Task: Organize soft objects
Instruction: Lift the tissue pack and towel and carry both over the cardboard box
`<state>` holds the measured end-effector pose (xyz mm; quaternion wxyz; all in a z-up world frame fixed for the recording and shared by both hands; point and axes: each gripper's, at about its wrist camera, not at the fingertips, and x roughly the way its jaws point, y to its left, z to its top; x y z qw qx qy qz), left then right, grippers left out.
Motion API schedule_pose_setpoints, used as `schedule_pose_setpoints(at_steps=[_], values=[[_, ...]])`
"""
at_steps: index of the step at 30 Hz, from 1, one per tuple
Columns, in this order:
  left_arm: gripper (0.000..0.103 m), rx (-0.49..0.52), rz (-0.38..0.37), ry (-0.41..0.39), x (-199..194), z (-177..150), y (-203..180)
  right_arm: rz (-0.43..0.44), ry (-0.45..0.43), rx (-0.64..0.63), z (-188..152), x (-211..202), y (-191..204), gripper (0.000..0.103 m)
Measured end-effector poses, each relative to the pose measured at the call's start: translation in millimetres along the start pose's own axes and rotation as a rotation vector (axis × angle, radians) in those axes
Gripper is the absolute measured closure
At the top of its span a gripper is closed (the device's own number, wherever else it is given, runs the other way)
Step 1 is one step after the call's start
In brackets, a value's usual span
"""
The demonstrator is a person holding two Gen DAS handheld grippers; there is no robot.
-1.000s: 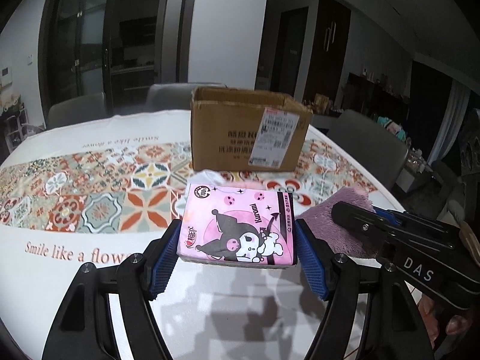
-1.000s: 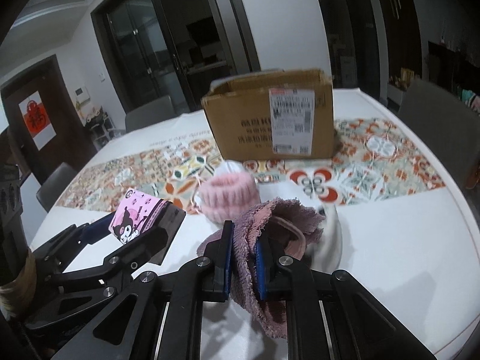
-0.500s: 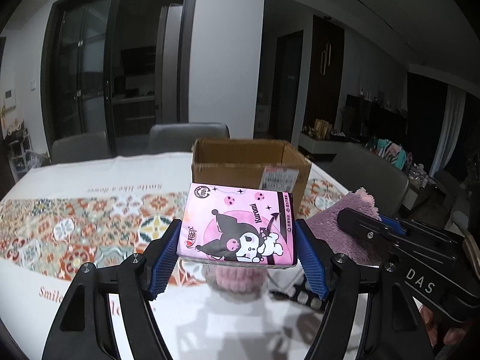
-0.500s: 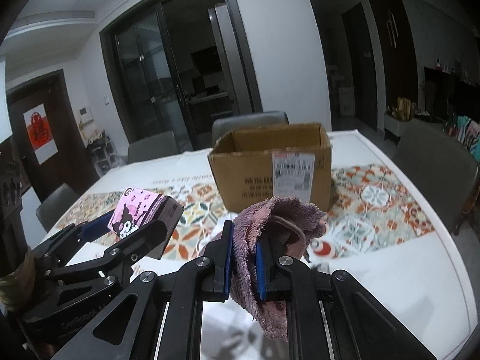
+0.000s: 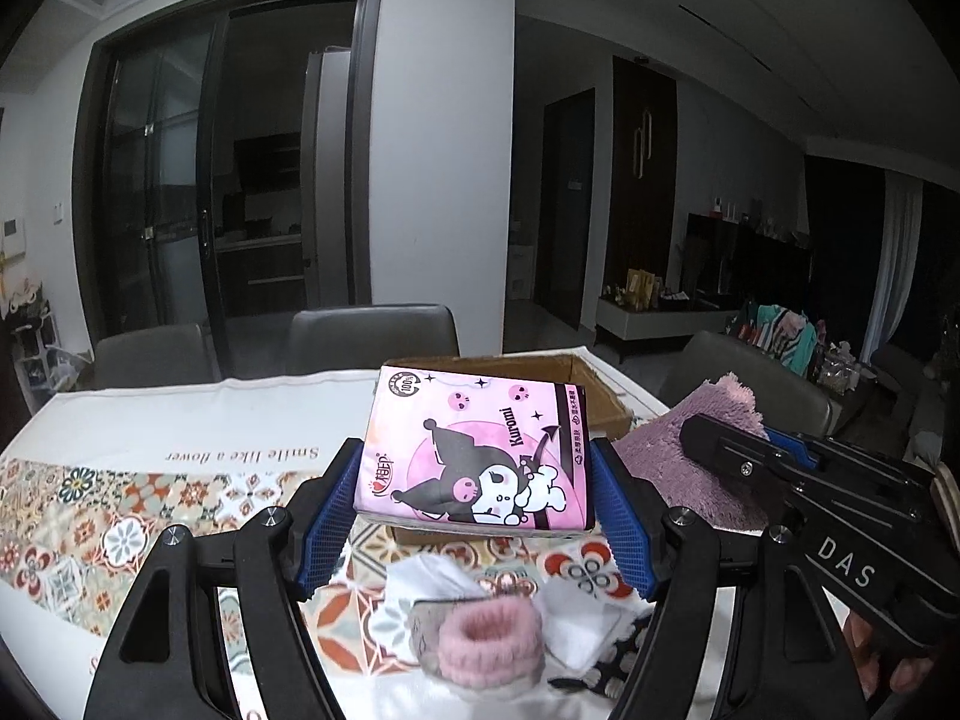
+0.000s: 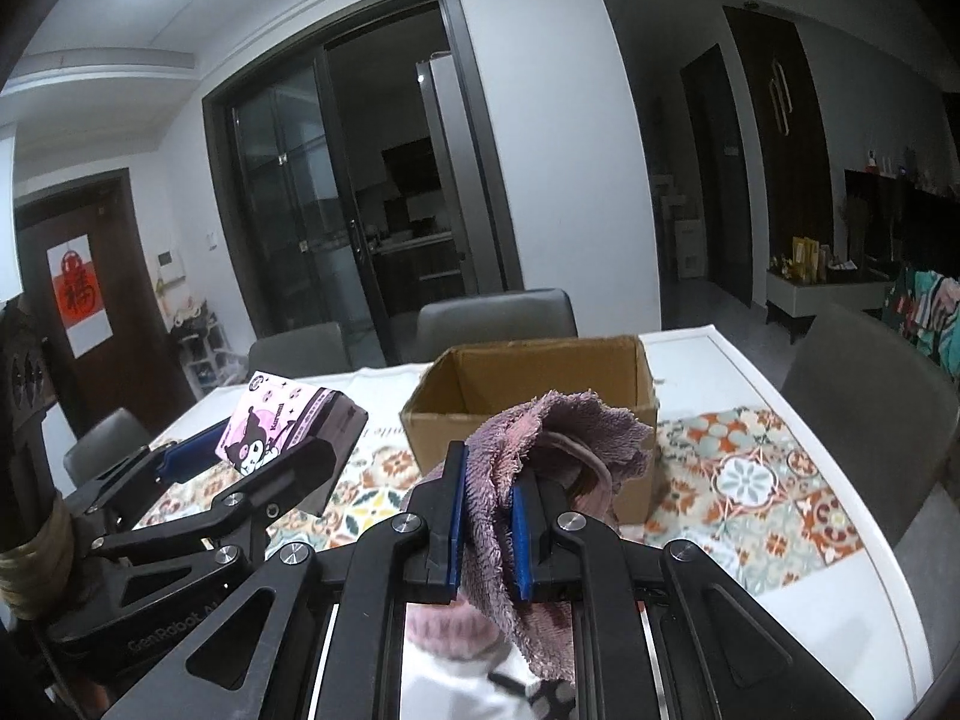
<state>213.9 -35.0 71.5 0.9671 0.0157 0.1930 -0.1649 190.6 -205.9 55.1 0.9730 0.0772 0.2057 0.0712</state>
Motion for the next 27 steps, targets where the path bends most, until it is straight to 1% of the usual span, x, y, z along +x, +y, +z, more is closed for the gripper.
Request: schedule_pose_setpoints(at_steps=[8, 18, 24, 27], values=[[0.030, 0.010, 0.000, -0.023, 29, 19, 3, -0.016, -0.034, -0.028, 26, 22, -6, 0.089], [0.030, 0.023, 0.004, -0.034, 72, 40, 9, -0.006, -0.065, -0.040, 51, 53, -14, 0.089], [0.030, 0.043, 0.009, -0.030, 97, 49, 11, -0.008, -0.067, -0.060, 63, 76, -20, 0.089], [0.030, 0.053, 0.007, -0.018, 108, 48, 10, 0.001, -0.059, -0.061, 66, 87, -25, 0.089]])
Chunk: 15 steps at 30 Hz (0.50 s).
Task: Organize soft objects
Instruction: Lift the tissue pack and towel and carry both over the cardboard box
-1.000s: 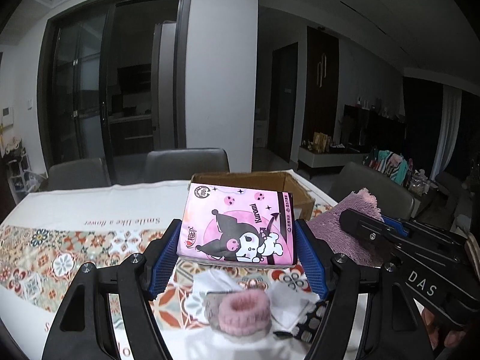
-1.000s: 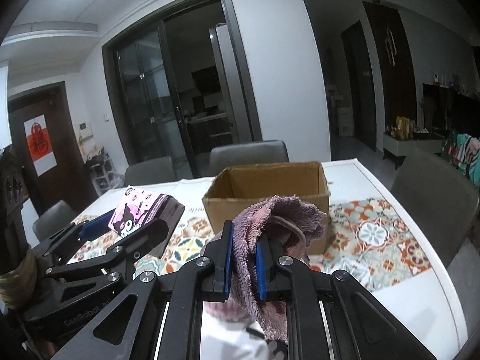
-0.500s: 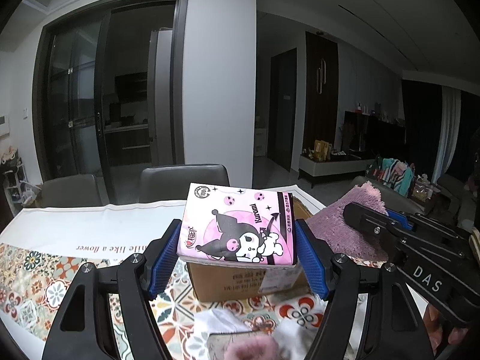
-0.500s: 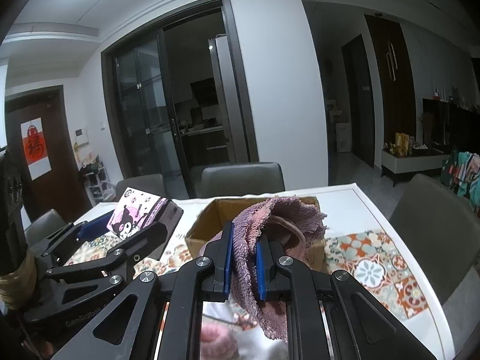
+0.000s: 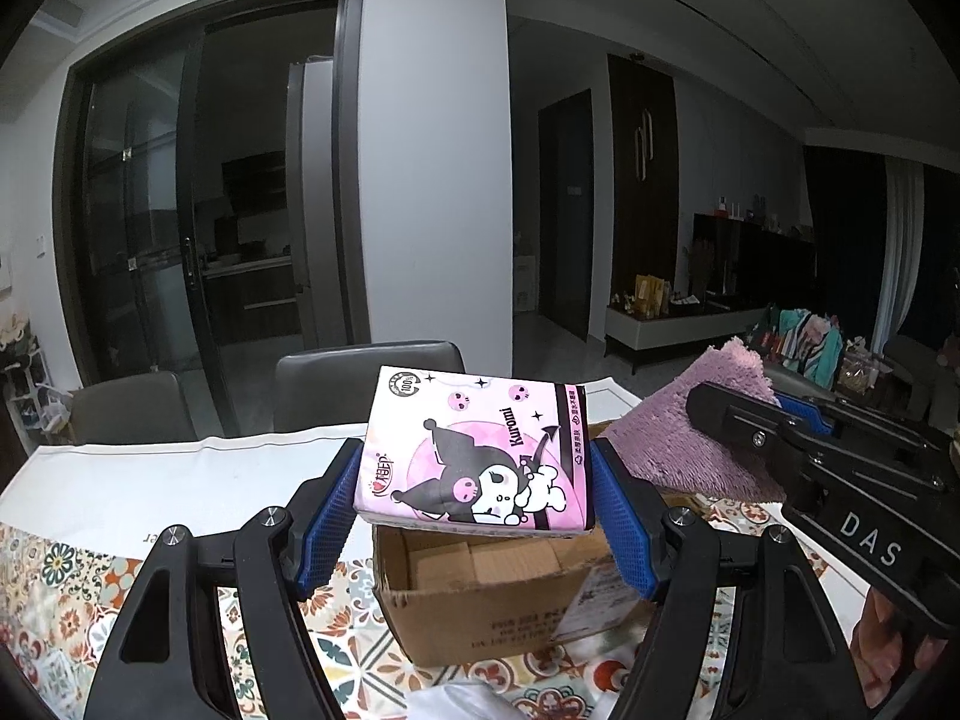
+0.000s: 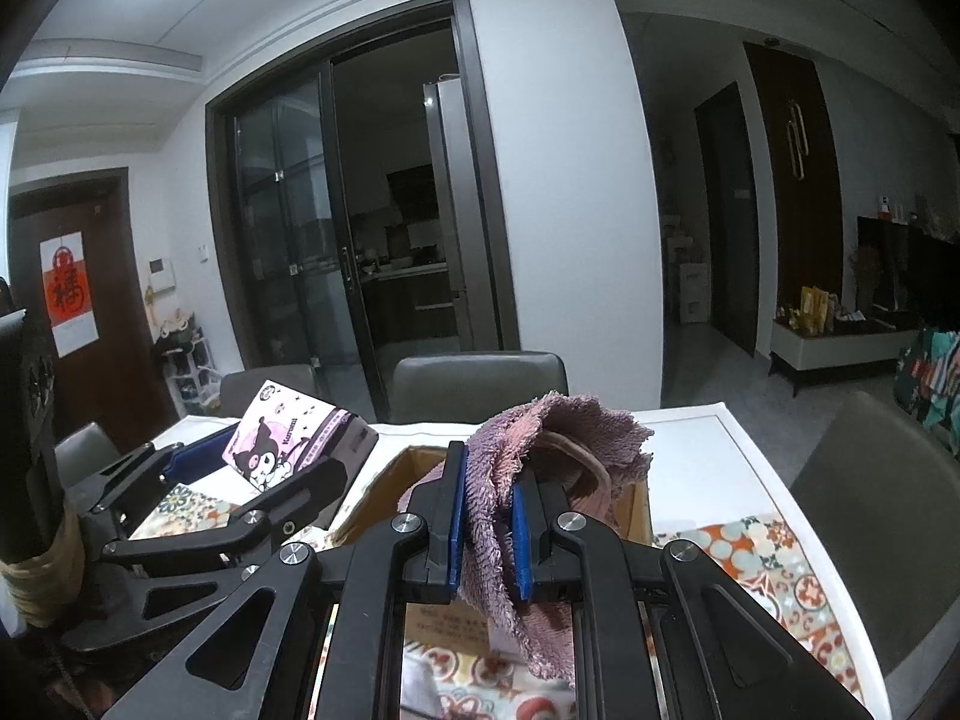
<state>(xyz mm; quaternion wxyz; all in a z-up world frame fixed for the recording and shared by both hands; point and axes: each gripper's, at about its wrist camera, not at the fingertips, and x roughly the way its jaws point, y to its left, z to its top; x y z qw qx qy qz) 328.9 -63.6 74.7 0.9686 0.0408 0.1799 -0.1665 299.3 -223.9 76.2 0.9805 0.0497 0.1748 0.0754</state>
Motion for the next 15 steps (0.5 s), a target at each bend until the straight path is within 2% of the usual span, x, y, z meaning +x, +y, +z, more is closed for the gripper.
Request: schedule_pose_setpoints(at_steps=[6, 13, 15], values=[[0.030, 0.002, -0.015, 0.056, 33, 3, 2, 0.017, 0.045, 0.004, 1, 30, -13, 0.089], [0.030, 0.029, 0.015, 0.121, 69, 2, 9, 0.026, 0.138, 0.016, -1, 72, -29, 0.089], [0.030, 0.030, 0.003, 0.146, 81, 0, 8, 0.031, 0.176, 0.032, -2, 84, -36, 0.089]])
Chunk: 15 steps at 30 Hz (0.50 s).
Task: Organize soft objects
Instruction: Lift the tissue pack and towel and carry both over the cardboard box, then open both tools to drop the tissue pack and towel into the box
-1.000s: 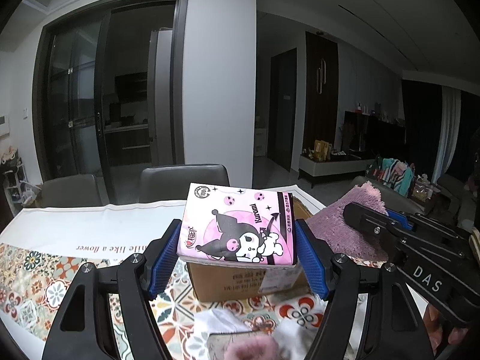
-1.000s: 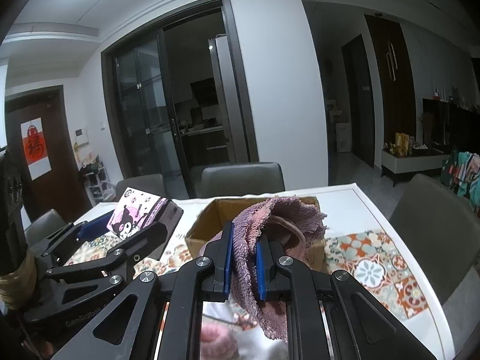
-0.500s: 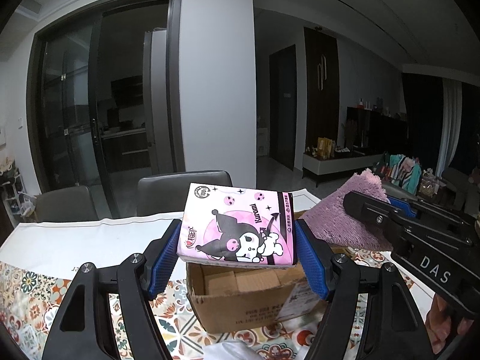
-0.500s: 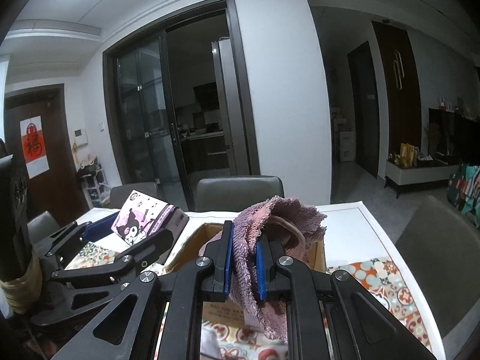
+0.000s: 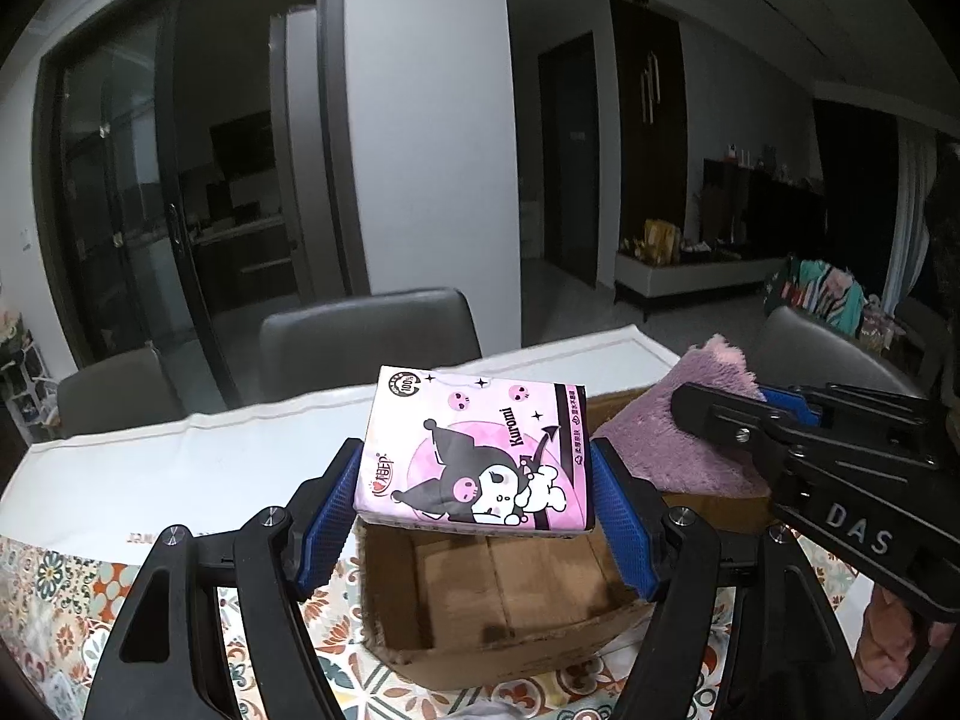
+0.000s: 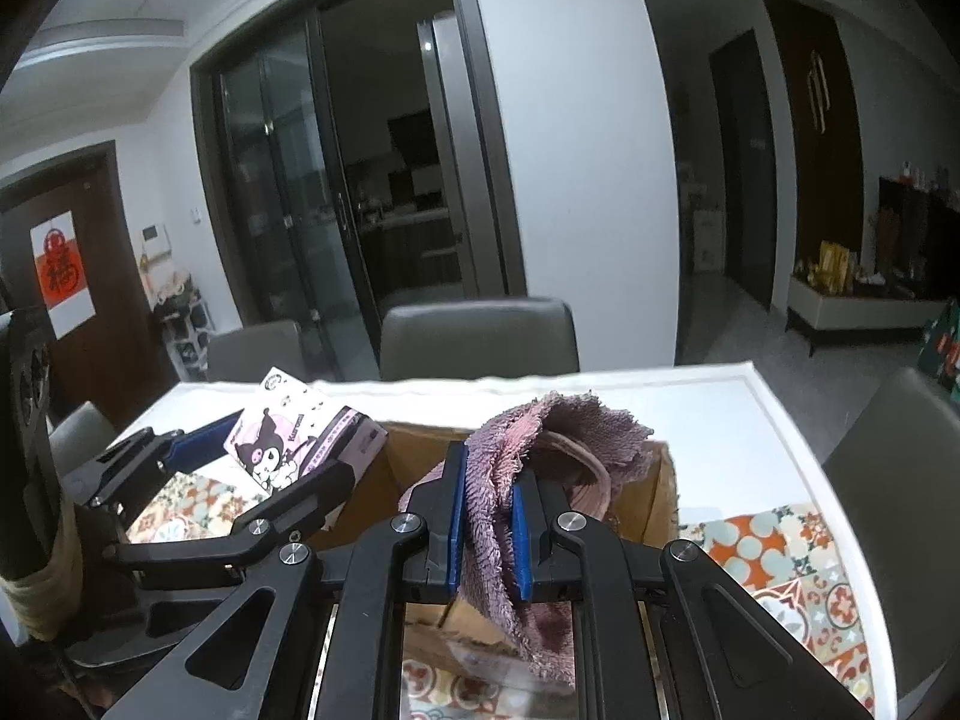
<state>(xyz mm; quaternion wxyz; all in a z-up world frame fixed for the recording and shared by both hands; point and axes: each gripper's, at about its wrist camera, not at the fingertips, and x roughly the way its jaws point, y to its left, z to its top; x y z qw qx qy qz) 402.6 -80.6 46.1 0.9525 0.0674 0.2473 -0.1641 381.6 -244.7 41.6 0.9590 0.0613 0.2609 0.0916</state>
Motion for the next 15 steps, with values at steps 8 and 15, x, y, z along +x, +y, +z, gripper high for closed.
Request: schedule_pose_setpoints(at_steps=[8, 15], values=[[0.030, -0.011, -0.038, 0.091, 30, -7, -3, 0.031, 0.145, 0.062, -5, 42, -26, 0.087], [0.023, -0.003, -0.019, 0.122, 37, -14, -1, -0.020, 0.207, 0.048, -8, 51, -31, 0.070]])
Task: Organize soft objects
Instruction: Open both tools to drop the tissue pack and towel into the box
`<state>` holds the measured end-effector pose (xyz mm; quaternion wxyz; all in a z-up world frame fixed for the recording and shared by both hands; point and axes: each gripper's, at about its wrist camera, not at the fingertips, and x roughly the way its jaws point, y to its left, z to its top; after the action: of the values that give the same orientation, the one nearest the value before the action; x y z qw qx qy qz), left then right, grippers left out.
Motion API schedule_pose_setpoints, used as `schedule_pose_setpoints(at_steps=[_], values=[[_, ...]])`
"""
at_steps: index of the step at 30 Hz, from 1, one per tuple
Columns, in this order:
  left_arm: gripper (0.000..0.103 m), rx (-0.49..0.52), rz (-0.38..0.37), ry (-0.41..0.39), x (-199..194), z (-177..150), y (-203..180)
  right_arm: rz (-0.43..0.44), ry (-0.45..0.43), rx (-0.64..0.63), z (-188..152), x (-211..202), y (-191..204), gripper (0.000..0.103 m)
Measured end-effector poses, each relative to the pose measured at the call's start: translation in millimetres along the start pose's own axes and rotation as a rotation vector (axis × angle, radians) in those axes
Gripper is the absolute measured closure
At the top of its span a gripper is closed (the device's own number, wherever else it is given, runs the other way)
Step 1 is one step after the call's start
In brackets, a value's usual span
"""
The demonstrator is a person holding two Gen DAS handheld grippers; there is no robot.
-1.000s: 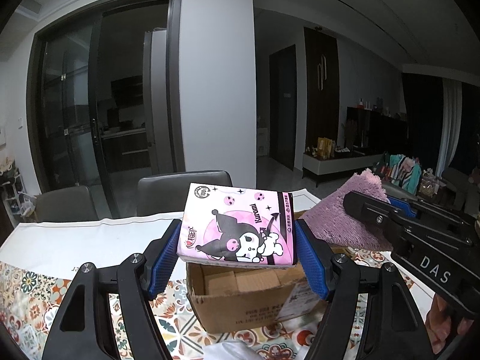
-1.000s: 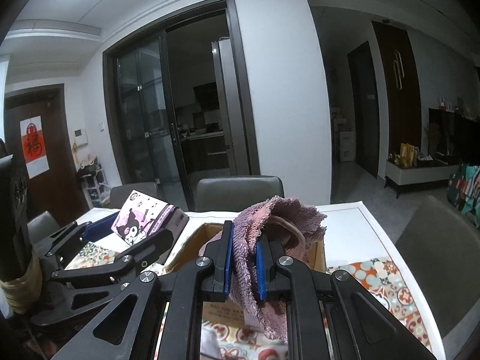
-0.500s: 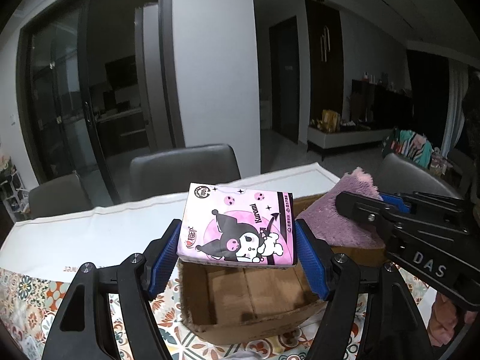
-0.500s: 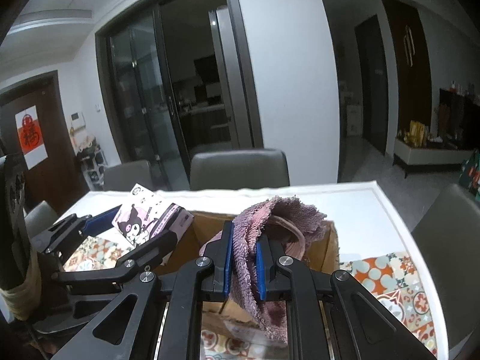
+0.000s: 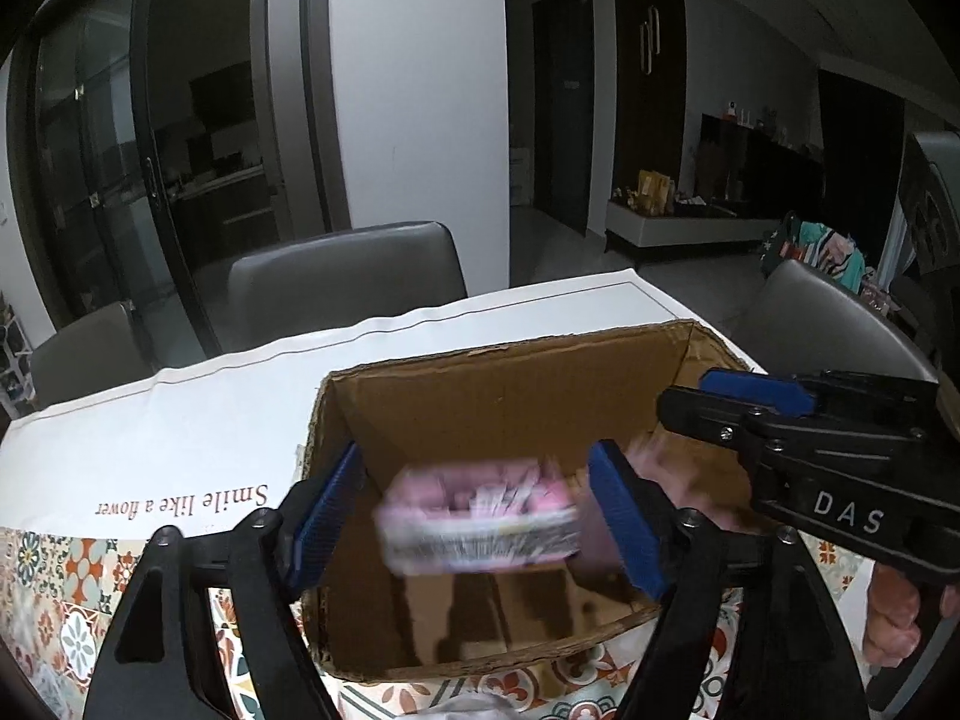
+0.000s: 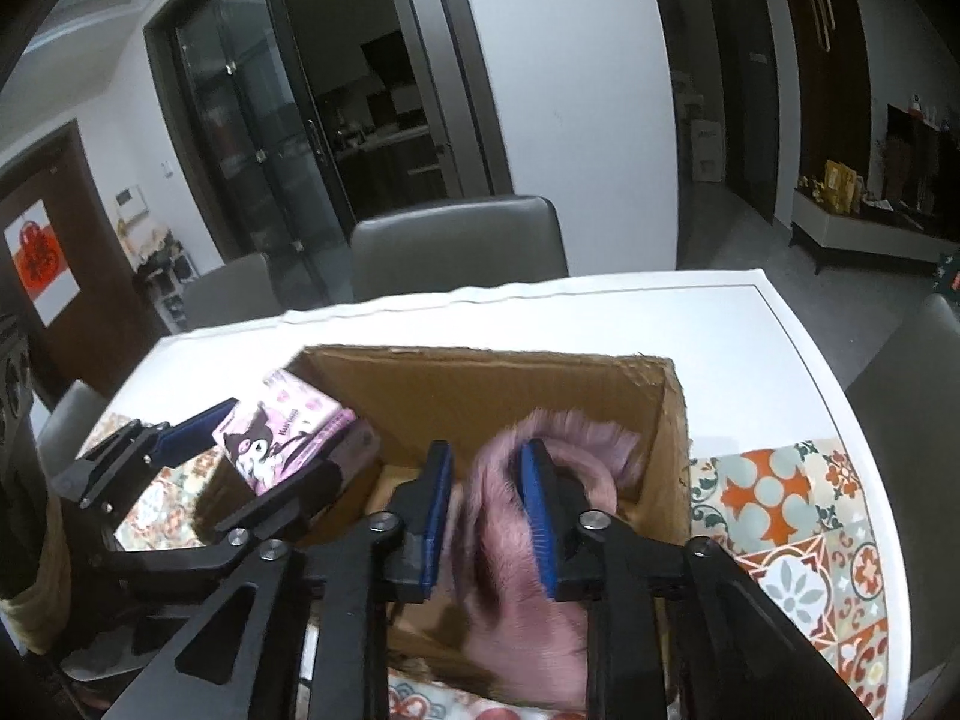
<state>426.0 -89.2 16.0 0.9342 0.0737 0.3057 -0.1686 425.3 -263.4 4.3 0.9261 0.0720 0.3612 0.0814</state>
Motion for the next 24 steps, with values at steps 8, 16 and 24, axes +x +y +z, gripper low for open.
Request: schedule_pose_setpoints(at_steps=[8, 16, 24], values=[[0.020, 0.003, 0.024, -0.031, -16, 2, 0, -0.035, -0.022, -0.011, 4, -13, 8, 0.065], [0.017, 0.003, 0.035, -0.079, -51, -4, -2, -0.088, -0.076, 0.006, -5, -45, 17, 0.065], [0.014, -0.012, 0.029, -0.123, -93, -19, -1, -0.144, -0.162, -0.017, -27, -92, 39, 0.058]])
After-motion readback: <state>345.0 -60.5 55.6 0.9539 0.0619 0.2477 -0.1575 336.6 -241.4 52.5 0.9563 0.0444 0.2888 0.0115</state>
